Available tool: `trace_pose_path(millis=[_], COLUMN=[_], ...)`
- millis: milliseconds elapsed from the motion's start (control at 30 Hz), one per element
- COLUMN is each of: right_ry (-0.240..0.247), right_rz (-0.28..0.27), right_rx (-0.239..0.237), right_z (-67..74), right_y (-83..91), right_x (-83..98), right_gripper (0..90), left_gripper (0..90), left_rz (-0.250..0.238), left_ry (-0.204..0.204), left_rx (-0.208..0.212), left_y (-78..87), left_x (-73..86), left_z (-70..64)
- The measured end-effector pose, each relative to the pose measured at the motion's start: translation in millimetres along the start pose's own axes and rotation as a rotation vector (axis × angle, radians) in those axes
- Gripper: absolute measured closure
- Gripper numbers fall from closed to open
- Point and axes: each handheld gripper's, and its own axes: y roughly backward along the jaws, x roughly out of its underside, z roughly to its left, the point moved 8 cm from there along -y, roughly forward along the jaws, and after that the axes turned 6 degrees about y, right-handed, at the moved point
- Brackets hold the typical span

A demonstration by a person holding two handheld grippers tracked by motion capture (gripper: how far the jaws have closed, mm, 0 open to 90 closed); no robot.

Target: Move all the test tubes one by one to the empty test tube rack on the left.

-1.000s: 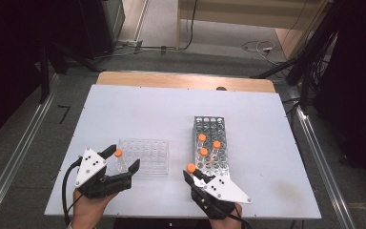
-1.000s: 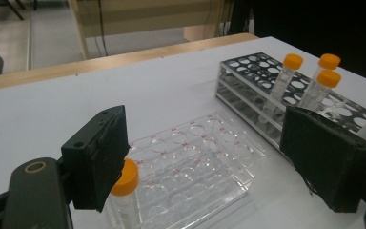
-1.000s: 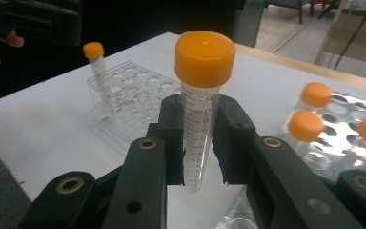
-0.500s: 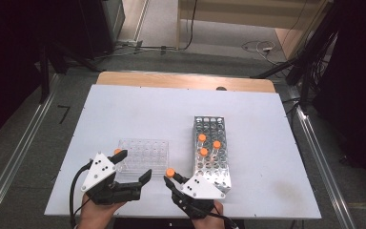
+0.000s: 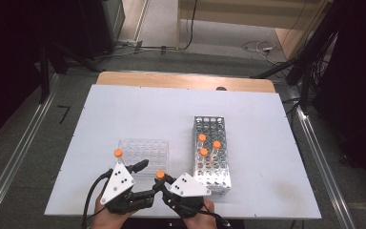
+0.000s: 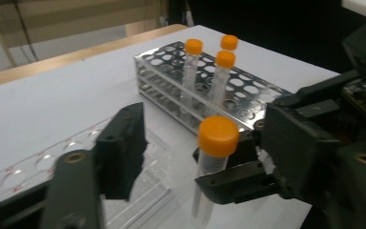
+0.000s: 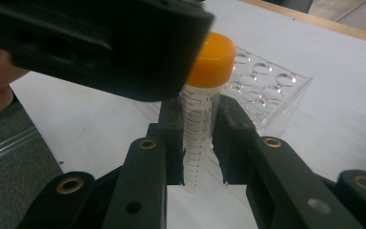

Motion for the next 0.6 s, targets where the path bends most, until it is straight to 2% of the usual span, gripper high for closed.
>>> trace_pose_path(millis=[33, 133, 267, 467, 600], right_ry=[0.006, 0.011, 0.007, 0.008, 0.000], right_rz=[0.003, 0.002, -0.006, -0.005, -0.003], right_rx=[-0.001, -0.004, -0.007, -0.008, -0.009], right_z=[0.3, 1.9, 3.0, 2.9, 2.8], right_y=[0.1, 0.3, 1.0, 2.1, 1.5], right_x=[0.3, 0.5, -0.8, -1.3, -0.8], right_gripper=[72.3, 72.3, 72.3, 72.3, 72.1], left_gripper=[38.2, 50.6, 59.3, 68.7, 69.3], left_rz=[0.000, 0.007, 0.022, 0.025, 0.028], left_ry=[-0.010, -0.022, -0.033, -0.038, -0.036], left_rx=[0.016, 0.022, 0.026, 0.011, 0.011], left_y=[-1.1, -2.5, -6.0, -8.2, -8.6], left_x=[1.1, 2.4, 6.1, 8.2, 8.7], left_z=[-3.6, -5.6, -7.3, -6.9, -7.1])
